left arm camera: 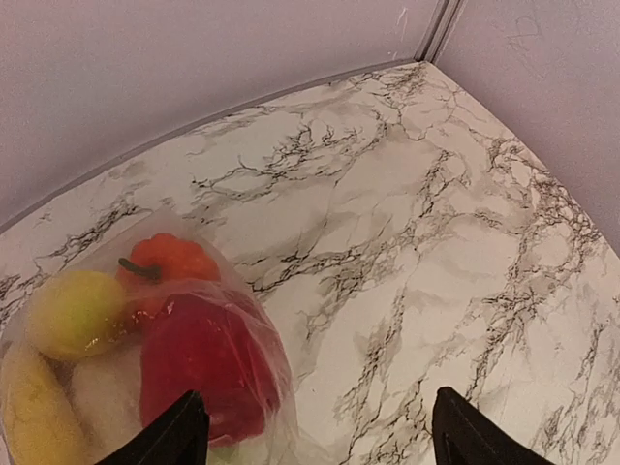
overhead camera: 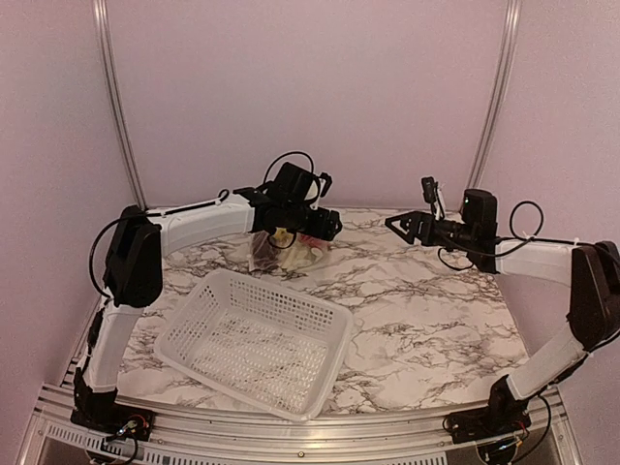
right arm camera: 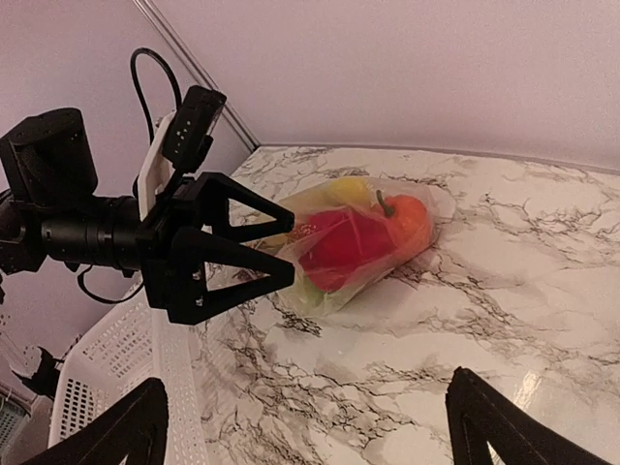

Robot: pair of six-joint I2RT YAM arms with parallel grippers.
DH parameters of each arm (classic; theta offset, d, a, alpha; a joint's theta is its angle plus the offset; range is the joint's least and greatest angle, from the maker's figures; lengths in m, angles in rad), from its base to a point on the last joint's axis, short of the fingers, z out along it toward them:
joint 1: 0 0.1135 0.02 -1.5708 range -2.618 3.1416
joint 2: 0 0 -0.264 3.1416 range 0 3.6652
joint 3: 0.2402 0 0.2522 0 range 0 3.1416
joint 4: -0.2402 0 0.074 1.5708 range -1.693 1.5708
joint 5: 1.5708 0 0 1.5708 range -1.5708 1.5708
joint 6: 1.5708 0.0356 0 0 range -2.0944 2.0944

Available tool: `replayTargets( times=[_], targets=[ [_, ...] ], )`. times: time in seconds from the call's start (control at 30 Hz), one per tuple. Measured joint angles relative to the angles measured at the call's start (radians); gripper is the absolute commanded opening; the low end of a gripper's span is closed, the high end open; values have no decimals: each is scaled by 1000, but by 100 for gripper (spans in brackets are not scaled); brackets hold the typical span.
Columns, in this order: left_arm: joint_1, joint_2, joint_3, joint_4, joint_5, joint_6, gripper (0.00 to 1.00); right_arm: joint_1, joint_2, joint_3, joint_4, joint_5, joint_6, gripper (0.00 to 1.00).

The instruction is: Open the zip-top bag and remove the fake food

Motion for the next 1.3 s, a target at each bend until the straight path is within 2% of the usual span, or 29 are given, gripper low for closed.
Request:
replayTargets(
  times=[0.13,0.3,0.4,0.5,0.9,1.17,1.3],
  targets=[
    [103,-198,-271,76,100,-100,80,31,47,66,-9,23,-1,94],
    [304,-399,-493,187,162,-219,74,123,152,203,-17,64,-7,92],
    [395,-452,-595,241,190,-279,69,175,225,293,-22,84,-14,91],
    [447,-443,-668,262,238,-329,66,217,290,375,-35,103,-24,90],
    [468,-276,-700,264,385,-418,65,327,605,713,-156,196,-111,88],
    [467,-194,-679,266,436,-450,59,333,721,780,-231,265,-163,83],
    [467,-166,-666,282,465,-470,51,333,732,780,-245,297,-181,80]
  ],
)
